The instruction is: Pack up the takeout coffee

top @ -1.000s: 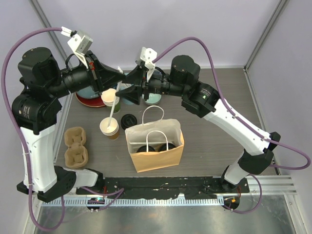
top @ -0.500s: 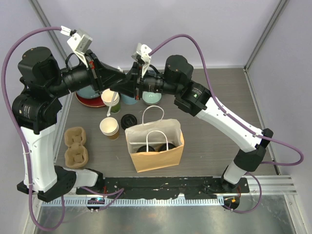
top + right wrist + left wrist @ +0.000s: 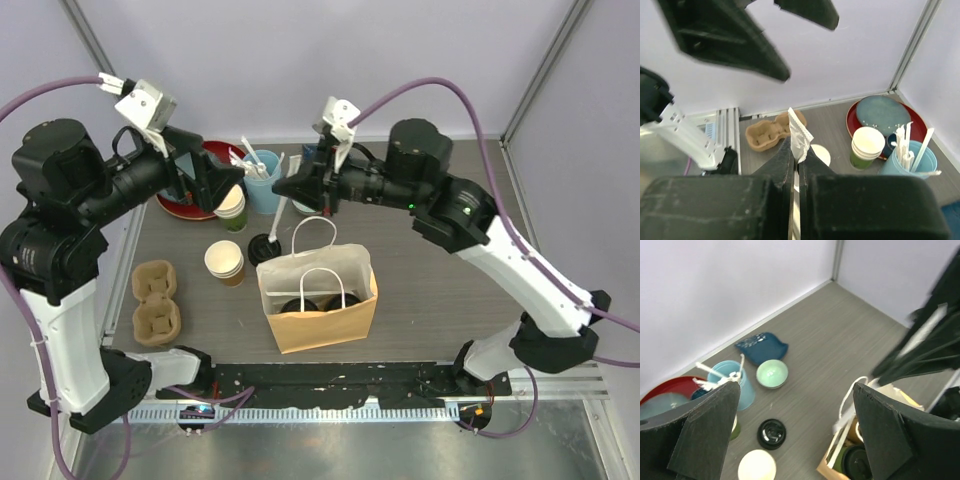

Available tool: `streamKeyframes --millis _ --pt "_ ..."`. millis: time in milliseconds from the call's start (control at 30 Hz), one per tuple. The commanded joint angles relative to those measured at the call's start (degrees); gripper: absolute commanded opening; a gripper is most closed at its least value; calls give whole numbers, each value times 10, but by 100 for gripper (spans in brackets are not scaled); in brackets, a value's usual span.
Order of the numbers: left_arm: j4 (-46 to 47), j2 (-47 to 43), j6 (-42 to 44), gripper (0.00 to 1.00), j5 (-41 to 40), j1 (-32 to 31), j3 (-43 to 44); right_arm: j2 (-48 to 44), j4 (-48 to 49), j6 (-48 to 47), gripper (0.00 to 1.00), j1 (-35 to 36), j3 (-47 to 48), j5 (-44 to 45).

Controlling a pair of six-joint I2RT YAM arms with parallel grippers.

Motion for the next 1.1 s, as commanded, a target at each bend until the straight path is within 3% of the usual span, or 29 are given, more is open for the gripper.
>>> streamKeyframes --millis 0,100,267,367,600,867,933,1033,1067 --pt "-22 -17 51 100 -80 0 -18 -59 -101 -23 1 3 -5 -34" --pt "-20 -17 63 100 -103 0 -61 -83 -158 -30 1 3 -13 -37" --pt "-12 -24 78 100 -124 0 -139 -101 -261 -44 1 2 -40 95" --pt "-5 -26 82 100 -132 1 -179 -95 -292 -38 1 2 -50 99" --pt "12 -33 85 100 -139 8 -246 -83 -290 -51 1 2 -83 192" --pt "28 -36 88 100 -138 12 -305 -68 -291 -83 1 2 -96 168" --pt "35 -37 88 100 -139 14 -322 -73 -285 -91 5 1 -118 175" --pt "38 -36 89 100 -139 20 -337 -80 -279 -101 31 2 -138 192" --pt "39 -38 89 100 -139 21 -339 -84 -279 -102 44 2 -140 191"
